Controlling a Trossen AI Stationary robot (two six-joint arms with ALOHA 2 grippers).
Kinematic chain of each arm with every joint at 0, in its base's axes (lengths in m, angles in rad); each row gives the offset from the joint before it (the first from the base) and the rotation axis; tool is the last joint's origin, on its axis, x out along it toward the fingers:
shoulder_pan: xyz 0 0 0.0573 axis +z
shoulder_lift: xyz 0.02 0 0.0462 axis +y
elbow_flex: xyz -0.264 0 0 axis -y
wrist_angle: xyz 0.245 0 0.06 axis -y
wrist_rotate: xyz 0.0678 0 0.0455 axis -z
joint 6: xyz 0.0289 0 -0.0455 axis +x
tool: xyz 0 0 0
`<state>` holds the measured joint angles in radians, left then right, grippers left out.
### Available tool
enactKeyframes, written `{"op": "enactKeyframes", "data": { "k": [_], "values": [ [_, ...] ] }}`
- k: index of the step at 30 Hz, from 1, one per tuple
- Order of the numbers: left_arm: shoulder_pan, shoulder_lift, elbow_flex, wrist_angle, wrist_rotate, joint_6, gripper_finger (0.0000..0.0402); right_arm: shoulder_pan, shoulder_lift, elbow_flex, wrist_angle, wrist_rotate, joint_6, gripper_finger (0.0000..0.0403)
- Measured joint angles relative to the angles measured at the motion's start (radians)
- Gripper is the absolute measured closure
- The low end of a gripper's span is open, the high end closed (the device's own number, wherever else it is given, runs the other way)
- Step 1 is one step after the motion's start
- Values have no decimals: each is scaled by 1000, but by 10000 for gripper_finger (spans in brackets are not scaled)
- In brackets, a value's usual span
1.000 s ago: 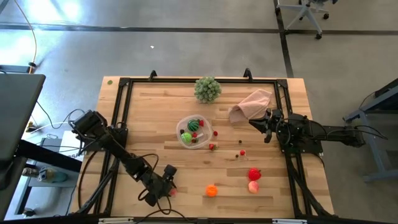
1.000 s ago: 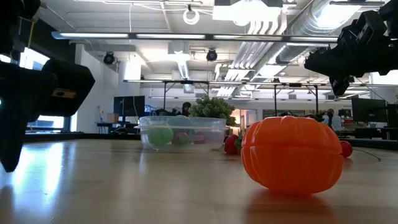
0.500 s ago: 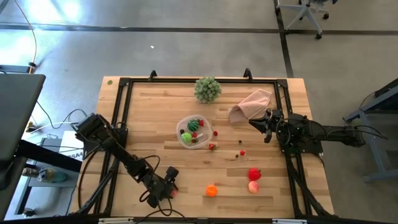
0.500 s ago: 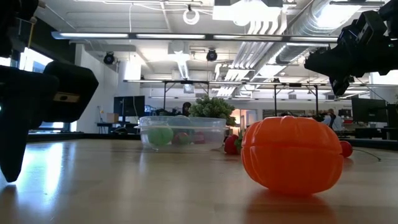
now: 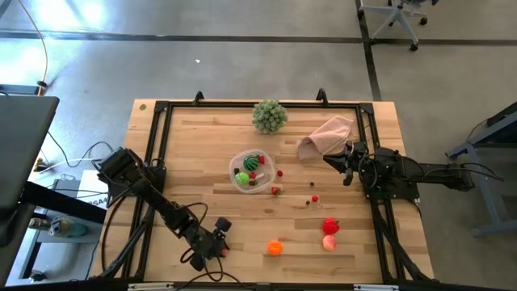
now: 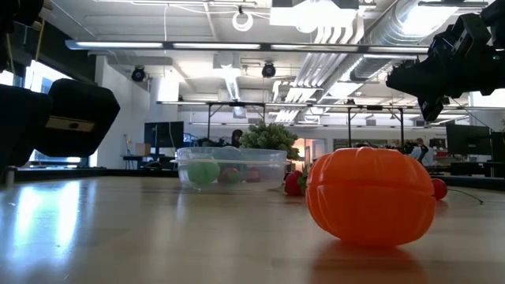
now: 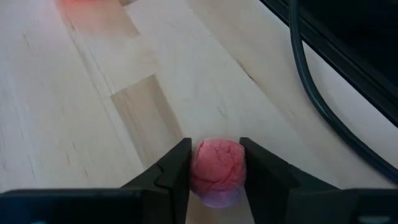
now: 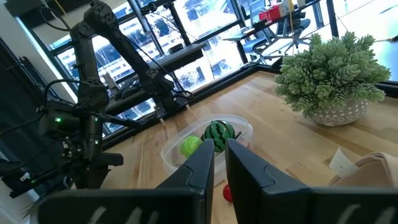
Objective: Pick and placing Produce into tupperware
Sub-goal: Put the pink peach into the transparent bin
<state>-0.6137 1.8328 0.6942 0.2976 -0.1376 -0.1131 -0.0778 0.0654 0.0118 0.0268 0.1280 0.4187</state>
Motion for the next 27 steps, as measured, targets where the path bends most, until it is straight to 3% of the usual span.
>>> {"op": "enactKeyframes", "data": {
  "k": [14, 23, 27],
  "values": [
    [-3, -1, 5, 36, -53, -2, 277, 0, 0, 0, 0, 0, 0, 373],
    [5, -8, 111, 54, -399, 211, 284, 0, 0, 0, 0, 0, 0, 373],
    [48, -20, 165, 58, -507, 282, 283, 0, 0, 0, 0, 0, 0, 373]
  ]
}}
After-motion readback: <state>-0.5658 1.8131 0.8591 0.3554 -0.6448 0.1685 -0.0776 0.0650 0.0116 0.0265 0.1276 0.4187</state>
